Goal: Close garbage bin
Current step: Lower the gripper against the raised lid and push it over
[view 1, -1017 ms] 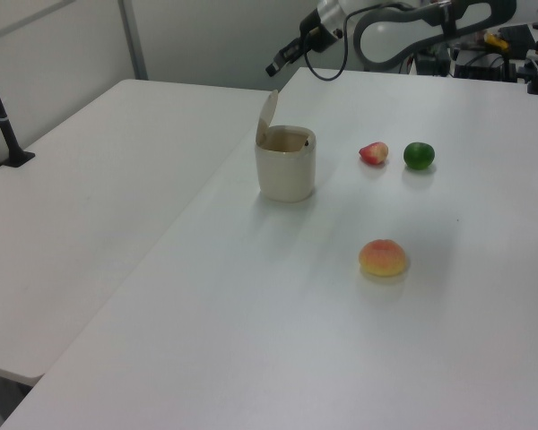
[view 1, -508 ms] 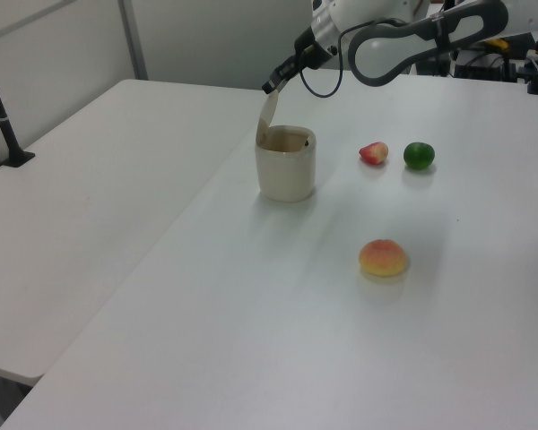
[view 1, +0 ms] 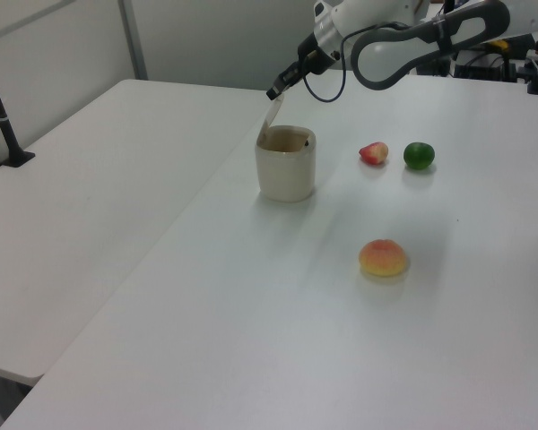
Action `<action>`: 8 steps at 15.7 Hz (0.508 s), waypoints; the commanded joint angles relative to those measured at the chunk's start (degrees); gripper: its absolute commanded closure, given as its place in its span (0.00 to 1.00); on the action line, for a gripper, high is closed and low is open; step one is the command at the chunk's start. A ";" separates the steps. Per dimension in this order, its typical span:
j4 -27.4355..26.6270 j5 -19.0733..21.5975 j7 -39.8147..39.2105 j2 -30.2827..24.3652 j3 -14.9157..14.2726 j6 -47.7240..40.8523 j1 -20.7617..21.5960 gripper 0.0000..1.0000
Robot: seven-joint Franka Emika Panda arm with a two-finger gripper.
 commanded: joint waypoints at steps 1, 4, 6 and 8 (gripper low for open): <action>-5.05 0.88 -0.32 -4.22 2.09 -3.77 -1.37 1.00; -5.05 0.79 -0.41 -4.57 2.18 -7.56 -1.46 1.00; -5.74 0.79 -0.41 -4.57 2.18 -7.83 -1.46 1.00; -6.28 0.52 -0.93 -4.57 2.18 -9.49 -1.46 1.00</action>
